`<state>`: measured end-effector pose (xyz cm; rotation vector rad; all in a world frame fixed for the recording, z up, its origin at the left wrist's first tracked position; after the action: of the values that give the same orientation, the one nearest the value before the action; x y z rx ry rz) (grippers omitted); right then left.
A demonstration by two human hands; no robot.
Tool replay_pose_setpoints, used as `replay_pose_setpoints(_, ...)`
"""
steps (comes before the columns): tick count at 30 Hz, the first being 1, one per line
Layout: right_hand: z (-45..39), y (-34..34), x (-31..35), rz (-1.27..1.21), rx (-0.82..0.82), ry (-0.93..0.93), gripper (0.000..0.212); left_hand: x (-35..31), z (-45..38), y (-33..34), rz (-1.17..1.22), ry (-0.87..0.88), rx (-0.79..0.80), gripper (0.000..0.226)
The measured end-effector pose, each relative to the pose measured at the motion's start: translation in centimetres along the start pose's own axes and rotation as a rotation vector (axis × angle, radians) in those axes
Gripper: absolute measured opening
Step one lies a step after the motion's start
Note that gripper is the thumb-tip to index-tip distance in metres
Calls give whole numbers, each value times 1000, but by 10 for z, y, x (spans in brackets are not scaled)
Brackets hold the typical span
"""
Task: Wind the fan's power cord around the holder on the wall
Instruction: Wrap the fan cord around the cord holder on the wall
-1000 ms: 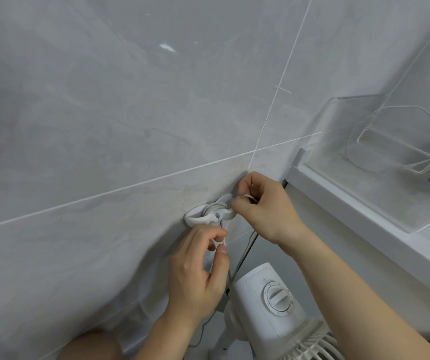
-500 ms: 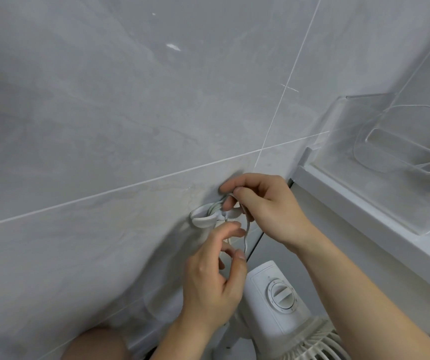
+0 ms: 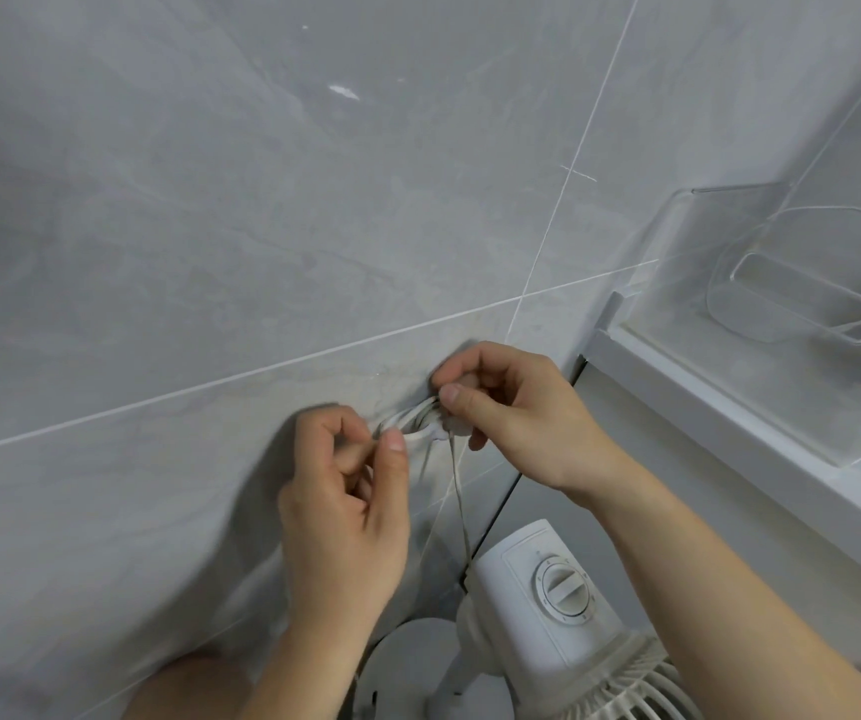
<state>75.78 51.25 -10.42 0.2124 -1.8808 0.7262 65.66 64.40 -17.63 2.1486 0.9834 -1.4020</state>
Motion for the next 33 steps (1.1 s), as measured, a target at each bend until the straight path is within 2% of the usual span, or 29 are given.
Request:
replay_pose_setpoints(7, 3, -1, -1, 231, 24, 9, 22, 8, -1, -6, -92, 28, -33, 28)
replay_pose_setpoints(13, 4, 2, -2, 252, -2, -5, 38, 12, 0, -8, -194, 64, 10, 9)
replay_pose_setpoints(20, 5, 9, 2, 287, -61, 15, 41, 22, 1, -5, -290, 117, -12, 15)
replay_pose_setpoints(28, 4, 13, 0, 325, -96, 13, 41, 34, 7, 1, -217, 31, 76, 27)
replay_pose_setpoints(33, 5, 9, -5, 271, -58, 6, 38, 45, 17, 16, -102, -20, 167, 17)
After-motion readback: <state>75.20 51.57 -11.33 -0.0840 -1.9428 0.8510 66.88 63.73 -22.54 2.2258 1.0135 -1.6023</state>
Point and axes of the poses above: each hand's wrist, its own z-axis away from the middle knuckle, its own y-axis out of the palm, x = y × z, the point moved 1 cm from there along -z, towards the middle knuckle, and after that the axes turned 8 degrees about -y, right-handed, at the moved point
